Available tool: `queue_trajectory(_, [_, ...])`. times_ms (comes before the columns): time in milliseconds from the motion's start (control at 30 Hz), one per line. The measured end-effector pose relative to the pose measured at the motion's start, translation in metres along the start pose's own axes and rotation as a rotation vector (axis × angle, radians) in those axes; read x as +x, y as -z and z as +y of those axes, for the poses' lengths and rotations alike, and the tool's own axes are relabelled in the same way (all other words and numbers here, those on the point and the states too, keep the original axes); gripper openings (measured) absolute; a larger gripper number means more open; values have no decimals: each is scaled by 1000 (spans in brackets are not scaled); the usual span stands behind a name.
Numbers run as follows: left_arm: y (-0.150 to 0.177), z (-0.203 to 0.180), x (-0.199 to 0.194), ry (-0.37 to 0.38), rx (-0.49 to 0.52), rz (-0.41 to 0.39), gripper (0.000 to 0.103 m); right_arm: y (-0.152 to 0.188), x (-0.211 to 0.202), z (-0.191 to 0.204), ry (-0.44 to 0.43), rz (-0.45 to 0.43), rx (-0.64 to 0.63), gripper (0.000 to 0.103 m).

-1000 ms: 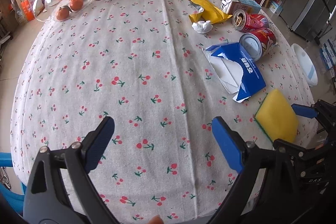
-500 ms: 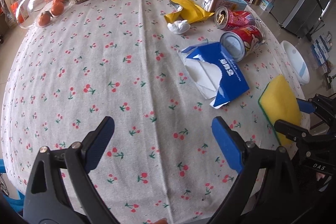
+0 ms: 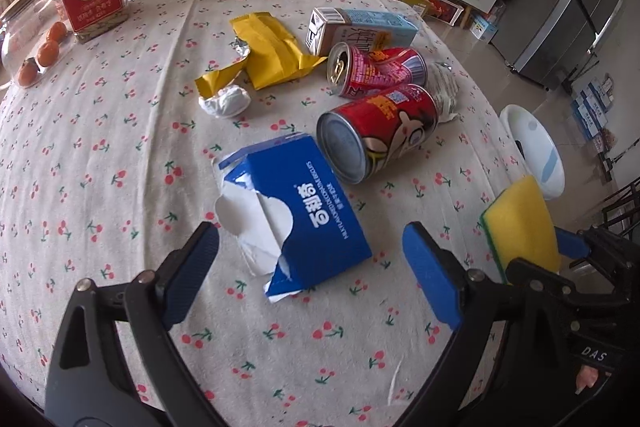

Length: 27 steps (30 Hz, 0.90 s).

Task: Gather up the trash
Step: 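Carry the sponge toward the bin with the right tool while the left tool grasps the blue tissue pack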

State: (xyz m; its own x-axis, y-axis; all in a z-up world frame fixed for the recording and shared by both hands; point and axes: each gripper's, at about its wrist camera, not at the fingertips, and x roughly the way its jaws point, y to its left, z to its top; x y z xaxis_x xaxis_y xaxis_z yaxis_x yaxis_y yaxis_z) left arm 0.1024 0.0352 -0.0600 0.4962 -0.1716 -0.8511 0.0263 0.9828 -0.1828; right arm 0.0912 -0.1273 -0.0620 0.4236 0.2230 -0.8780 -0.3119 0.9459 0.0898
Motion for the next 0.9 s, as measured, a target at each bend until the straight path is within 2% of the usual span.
queue_trajectory(133, [-2,-2,14,-30,-8,18,81,-1,-2,-14,7,-3,39,56])
queue_trajectory(267, [1,-2,24,-44,-18,49,69,-1,-3,-24,10,-2,67,56])
queue_trajectory(333, [2,-3,24,-49,-6,46,68,-1,-3,-26,12,0,75,56])
queue_trajectory(400, [3,-6,21,-38,18,45,50,-2,-2,-28,14,2,79,56])
queue_trajectory(533, [8,-6,15,-44,49,41,50,-2,-2,-29,17,1,84,56])
queue_trajectory(900, [9,13,-14,-25,19,-8,49,-10,-13,-40,25,-33,113,56])
